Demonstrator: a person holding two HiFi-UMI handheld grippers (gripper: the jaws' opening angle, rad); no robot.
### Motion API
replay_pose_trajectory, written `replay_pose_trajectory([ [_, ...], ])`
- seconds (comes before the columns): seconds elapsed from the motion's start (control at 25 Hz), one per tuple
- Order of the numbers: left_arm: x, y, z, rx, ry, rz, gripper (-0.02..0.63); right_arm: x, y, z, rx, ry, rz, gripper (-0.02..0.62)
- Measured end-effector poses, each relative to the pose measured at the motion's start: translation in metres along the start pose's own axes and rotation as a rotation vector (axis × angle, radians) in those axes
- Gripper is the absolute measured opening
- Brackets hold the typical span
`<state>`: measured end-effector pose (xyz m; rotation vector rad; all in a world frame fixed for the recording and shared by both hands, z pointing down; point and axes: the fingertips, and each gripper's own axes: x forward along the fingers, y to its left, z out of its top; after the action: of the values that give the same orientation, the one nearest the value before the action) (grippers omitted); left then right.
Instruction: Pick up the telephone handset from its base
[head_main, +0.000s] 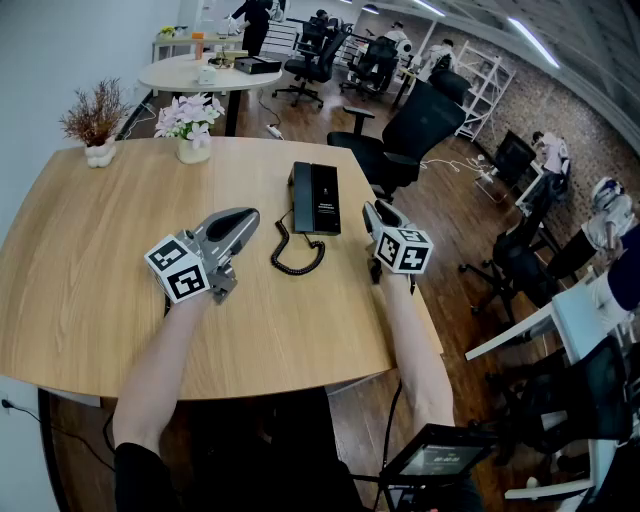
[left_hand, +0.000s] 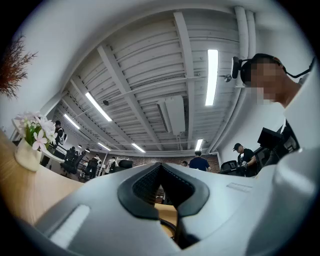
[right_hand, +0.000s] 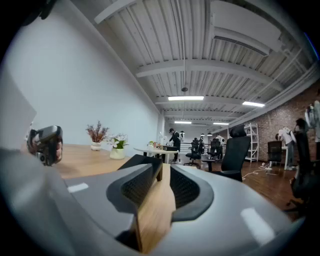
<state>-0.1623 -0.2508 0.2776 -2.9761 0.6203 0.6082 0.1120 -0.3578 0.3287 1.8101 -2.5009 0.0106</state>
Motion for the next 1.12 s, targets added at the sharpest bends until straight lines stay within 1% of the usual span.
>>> replay_pose_trajectory([
  [0.12, -0.010, -0.017, 0.007, -0.009, -0.010, 0.082, 0.003, 0.022, -0.002, 0.003, -0.045, 0.021, 0.023, 0.103],
  [0.2, -0.027, -0.013, 0.012, 0.006, -0.031, 0.160, 0.003, 0.048, 0.013, -0.001, -0.085, 0.028, 0.072, 0.103],
  [0.28, -0.035, 0.000, 0.015, 0.011, -0.058, 0.206, 0.003, 0.069, 0.023, -0.007, -0.105, 0.021, 0.099, 0.103],
  [0.36, -0.030, 0.018, 0.008, -0.003, -0.075, 0.213, 0.003, 0.080, 0.017, -0.022, -0.084, 0.028, 0.109, 0.101],
  [0.44, -0.022, 0.037, -0.003, -0.025, -0.078, 0.214, 0.003, 0.086, 0.004, -0.035, -0.020, 0.042, 0.124, 0.100],
  [0.52, -0.010, 0.052, -0.017, -0.077, -0.064, 0.202, 0.003, 0.084, -0.016, -0.040, 0.016, 0.054, 0.098, 0.100],
  [0.6, 0.009, 0.059, -0.032, -0.150, -0.029, 0.177, 0.011, 0.074, -0.033, -0.036, 0.026, 0.050, 0.077, 0.100],
  [0.64, 0.017, 0.061, -0.036, -0.162, 0.002, 0.189, 0.028, 0.069, -0.035, -0.033, 0.033, 0.039, 0.083, 0.100],
  [0.68, 0.022, 0.065, -0.038, -0.164, 0.034, 0.211, 0.058, 0.064, -0.033, -0.030, 0.040, 0.030, 0.091, 0.100],
  [0.72, 0.027, 0.069, -0.041, -0.172, 0.060, 0.227, 0.108, 0.060, -0.030, -0.028, 0.047, 0.028, 0.097, 0.100],
  [0.8, 0.036, 0.081, -0.050, -0.201, 0.106, 0.257, 0.179, 0.056, -0.023, -0.027, 0.053, 0.032, 0.109, 0.100],
  [0.88, 0.043, 0.097, -0.066, -0.247, 0.165, 0.311, 0.262, 0.055, -0.016, -0.028, 0.056, 0.041, 0.126, 0.100],
  [0.96, 0.049, 0.114, -0.083, -0.326, 0.216, 0.352, 0.324, 0.055, -0.012, -0.031, 0.058, 0.050, 0.139, 0.100],
  [1.0, 0.054, 0.120, -0.089, -0.371, 0.227, 0.357, 0.349, 0.056, -0.011, -0.031, 0.058, 0.054, 0.143, 0.100],
  [1.04, 0.059, 0.125, -0.093, -0.408, 0.228, 0.357, 0.358, 0.055, -0.011, -0.031, 0.057, 0.055, 0.147, 0.100],
  [1.12, 0.067, 0.132, -0.096, -0.453, 0.219, 0.347, 0.365, 0.054, -0.010, -0.031, 0.056, 0.058, 0.153, 0.100],
])
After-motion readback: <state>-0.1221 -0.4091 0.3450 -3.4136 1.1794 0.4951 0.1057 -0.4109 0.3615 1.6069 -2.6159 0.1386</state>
